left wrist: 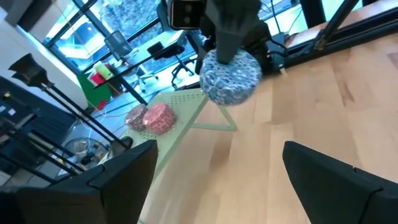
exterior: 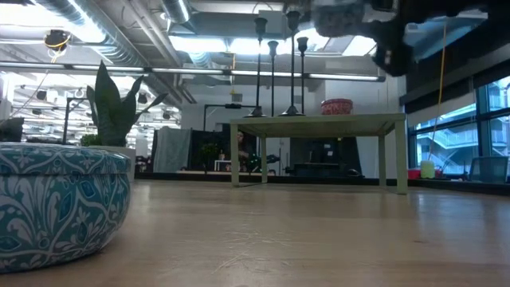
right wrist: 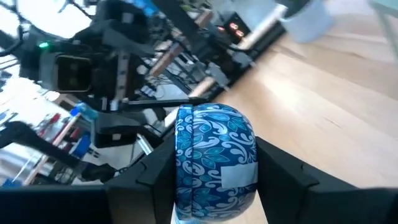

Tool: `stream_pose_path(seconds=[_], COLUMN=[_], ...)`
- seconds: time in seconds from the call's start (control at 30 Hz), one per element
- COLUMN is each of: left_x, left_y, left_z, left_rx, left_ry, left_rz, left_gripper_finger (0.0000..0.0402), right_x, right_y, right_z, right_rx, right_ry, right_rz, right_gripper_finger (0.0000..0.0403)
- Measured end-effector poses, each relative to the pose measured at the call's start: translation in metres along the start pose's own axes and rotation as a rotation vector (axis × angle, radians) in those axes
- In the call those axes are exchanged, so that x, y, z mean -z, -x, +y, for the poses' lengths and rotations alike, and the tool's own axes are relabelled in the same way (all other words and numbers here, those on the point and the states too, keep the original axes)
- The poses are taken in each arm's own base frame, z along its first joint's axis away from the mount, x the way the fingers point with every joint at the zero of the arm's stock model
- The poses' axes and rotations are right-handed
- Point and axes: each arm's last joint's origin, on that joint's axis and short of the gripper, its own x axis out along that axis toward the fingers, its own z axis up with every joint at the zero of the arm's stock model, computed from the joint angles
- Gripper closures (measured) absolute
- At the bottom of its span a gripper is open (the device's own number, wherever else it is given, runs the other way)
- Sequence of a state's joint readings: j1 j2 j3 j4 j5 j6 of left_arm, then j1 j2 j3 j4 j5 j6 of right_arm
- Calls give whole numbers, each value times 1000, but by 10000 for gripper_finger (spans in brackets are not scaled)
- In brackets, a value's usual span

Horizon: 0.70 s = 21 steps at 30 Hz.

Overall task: Pick & Place candle stick holders
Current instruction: Put the blue scented candle on the shelf

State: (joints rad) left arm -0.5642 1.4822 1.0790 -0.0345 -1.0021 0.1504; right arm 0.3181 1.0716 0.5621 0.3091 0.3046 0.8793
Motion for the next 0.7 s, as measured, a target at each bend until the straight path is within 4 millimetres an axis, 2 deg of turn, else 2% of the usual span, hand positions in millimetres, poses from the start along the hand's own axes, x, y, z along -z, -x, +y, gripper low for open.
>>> stream_pose_path(seconds=[0.2, 0.33, 0.43, 0.53, 0.63, 0.7], left_x=[0, 0, 0, 0, 0, 0], left_y=[1, 1, 0, 0, -1, -1], left_z=[-1, 0, 0, 0, 0, 1], left_rx=[2, 0, -1, -1, -3, -5], left_ry=[4, 5, 4, 0, -2, -2], left_rz=[-2, 0, 0, 0, 2, 3], left_gripper_finger=[57, 57, 57, 57, 57, 57], right_x=[-11, -21, -27, -27, -27, -30], right_y=[31, 57, 79, 99, 111, 114], right_z=[-1, -3, -12, -28, -41, -43], right_rx=[47, 80, 172, 340, 466, 484], right_ry=[-68, -70, -89, -116, -138, -135], right_rz=[23, -27, -74, -134, -197, -220], right_gripper_finger=[217, 223, 223, 219, 219, 220])
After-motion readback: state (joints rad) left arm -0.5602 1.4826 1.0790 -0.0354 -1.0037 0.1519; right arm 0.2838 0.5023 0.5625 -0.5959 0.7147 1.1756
